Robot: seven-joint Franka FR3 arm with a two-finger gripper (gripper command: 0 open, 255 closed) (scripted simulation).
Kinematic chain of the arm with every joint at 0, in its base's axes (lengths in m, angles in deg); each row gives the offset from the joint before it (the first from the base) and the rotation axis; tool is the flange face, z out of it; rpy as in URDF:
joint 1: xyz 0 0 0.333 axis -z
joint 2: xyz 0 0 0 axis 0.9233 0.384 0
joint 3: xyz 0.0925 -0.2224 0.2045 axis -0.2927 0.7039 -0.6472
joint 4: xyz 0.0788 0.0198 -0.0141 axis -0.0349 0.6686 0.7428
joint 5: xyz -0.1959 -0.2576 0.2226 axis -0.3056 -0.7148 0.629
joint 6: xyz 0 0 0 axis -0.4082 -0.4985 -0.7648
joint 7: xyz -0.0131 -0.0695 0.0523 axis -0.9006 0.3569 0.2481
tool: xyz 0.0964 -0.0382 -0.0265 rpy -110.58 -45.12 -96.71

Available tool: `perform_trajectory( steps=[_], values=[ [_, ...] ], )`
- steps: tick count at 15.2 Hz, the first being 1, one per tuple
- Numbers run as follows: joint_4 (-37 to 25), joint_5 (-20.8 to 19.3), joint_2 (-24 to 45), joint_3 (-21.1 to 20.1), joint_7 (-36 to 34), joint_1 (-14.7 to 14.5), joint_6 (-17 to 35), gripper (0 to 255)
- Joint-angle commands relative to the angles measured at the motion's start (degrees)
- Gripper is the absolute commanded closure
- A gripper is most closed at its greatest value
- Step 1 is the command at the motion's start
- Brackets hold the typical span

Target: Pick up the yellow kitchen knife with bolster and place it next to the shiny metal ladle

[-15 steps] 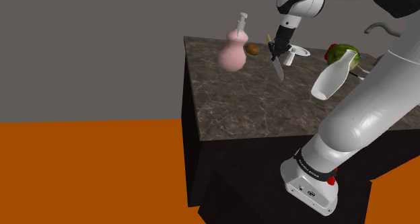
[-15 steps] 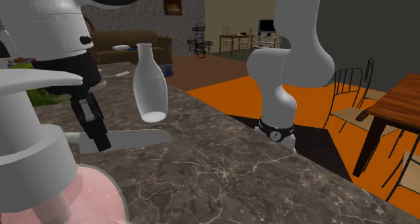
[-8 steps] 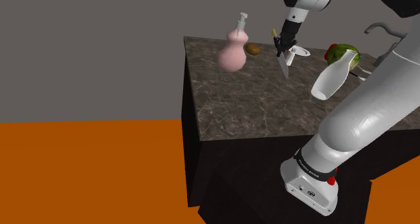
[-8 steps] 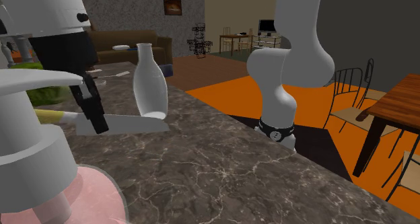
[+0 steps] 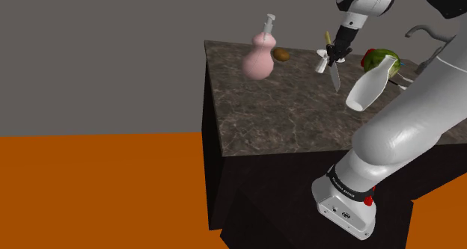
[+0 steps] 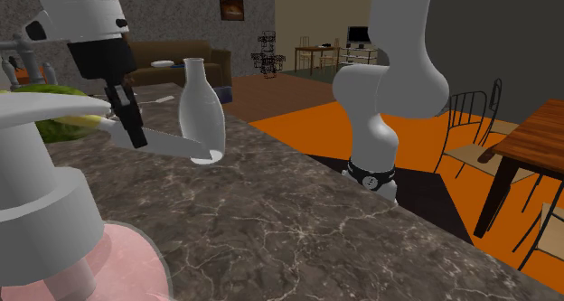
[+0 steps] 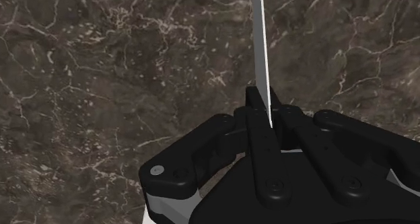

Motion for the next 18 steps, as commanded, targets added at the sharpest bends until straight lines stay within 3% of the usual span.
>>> perform_trajectory(
  steps=[1, 9, 18],
  values=[
    [0.35, -0.4, -0.27, 1.24, 2.46, 1.27, 0.1, 255],
    [-3.96, 1.16, 4.03, 6.6, 14.61, 7.46, -0.65, 255],
    [-14.2, 7.01, 14.12, 10.72, 29.52, 17.07, -3.13, 255]
  ],
)
